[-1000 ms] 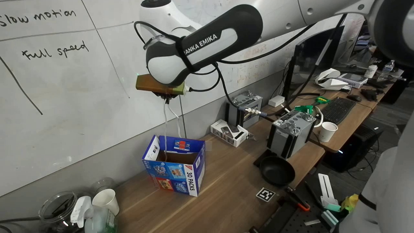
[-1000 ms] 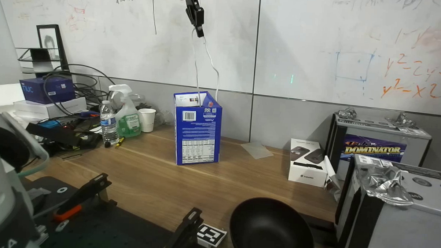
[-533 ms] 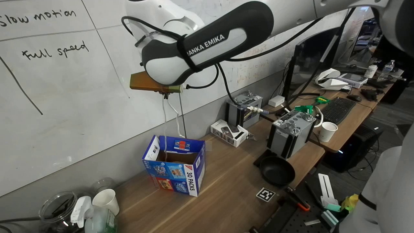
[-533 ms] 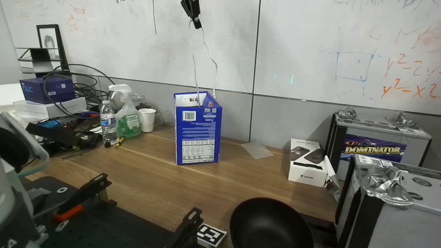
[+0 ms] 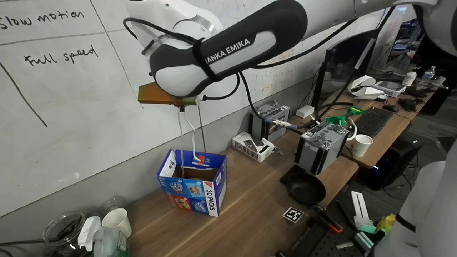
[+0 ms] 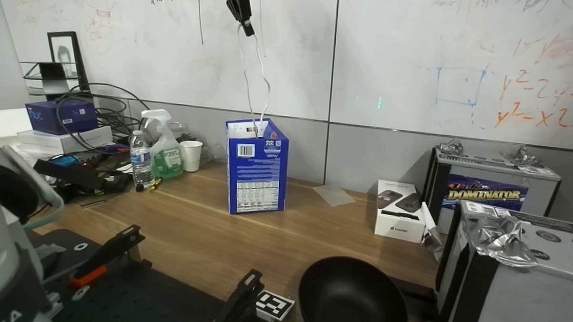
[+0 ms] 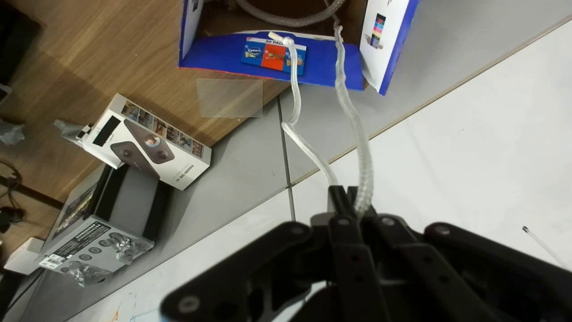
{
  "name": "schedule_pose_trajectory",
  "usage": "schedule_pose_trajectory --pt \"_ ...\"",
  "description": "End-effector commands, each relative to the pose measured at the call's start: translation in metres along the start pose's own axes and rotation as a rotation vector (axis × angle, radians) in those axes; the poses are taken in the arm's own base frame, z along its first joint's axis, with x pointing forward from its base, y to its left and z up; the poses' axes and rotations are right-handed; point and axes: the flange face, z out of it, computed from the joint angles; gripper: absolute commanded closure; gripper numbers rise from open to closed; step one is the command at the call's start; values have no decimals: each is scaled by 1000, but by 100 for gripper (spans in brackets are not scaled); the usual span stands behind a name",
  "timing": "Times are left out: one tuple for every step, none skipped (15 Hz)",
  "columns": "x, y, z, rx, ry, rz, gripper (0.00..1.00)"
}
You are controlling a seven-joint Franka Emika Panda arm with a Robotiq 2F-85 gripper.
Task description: Put the ropes in the box one at a time
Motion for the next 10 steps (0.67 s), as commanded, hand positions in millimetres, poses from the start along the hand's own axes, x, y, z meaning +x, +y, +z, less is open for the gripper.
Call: schedule_pose_trajectory --pt "0 5 1 -16 -7 7 99" --pt "0 5 4 -21 -14 4 99" --pt "0 6 6 -18 -29 0 99" --pt "-2 7 8 -23 -28 4 99" --pt "-3 7 10 -21 -39 0 99" --pt "-3 7 11 -25 -43 1 99" --pt "-5 7 13 -29 -44 2 99" --pt "-7 7 14 -32 -54 -8 99" --pt "-7 7 15 -32 -61 -7 71" --pt "-9 6 16 -36 -66 -12 70"
